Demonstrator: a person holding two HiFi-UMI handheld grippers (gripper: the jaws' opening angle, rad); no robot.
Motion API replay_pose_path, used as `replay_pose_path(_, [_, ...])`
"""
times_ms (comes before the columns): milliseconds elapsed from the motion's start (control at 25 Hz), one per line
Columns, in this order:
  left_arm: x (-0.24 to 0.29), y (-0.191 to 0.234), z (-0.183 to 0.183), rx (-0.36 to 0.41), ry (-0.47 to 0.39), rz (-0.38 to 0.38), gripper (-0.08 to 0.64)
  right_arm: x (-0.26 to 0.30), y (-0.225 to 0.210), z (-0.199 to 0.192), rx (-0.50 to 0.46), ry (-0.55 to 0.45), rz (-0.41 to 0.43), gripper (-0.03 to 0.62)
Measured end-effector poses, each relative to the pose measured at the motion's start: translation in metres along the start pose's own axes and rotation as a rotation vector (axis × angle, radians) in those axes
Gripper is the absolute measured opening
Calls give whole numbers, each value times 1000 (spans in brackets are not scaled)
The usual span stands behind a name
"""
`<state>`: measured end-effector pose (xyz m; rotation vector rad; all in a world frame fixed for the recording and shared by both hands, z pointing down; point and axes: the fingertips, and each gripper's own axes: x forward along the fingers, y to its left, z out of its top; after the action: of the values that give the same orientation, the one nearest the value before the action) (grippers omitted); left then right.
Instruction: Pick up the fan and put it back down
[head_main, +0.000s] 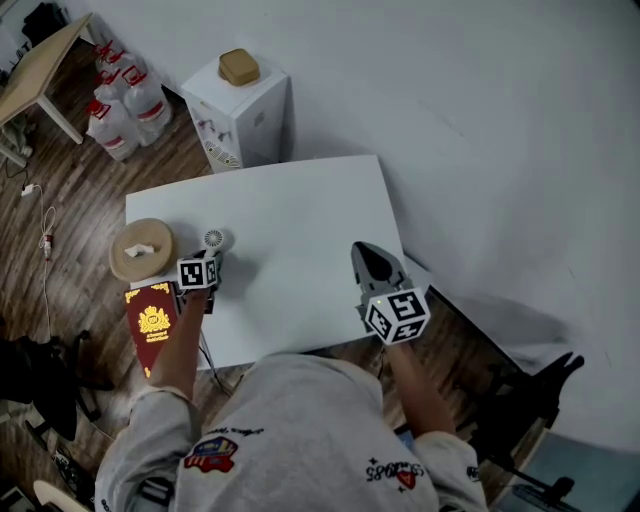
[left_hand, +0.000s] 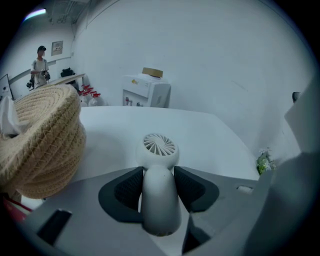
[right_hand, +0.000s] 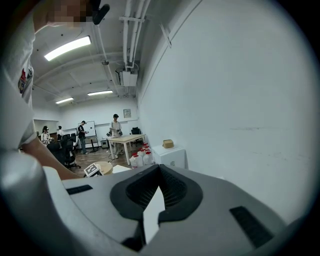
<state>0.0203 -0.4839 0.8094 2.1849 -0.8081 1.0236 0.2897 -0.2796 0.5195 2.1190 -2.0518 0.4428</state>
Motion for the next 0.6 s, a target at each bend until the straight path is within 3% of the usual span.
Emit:
replay_pose_path(240, [3, 4, -16, 44, 60, 43, 189, -1, 5, -3, -11, 15, 21, -6])
replay_pose_path(600, [-24, -1, -26, 59, 0, 66, 209, -1, 12, -2, -10, -1, 73, -6])
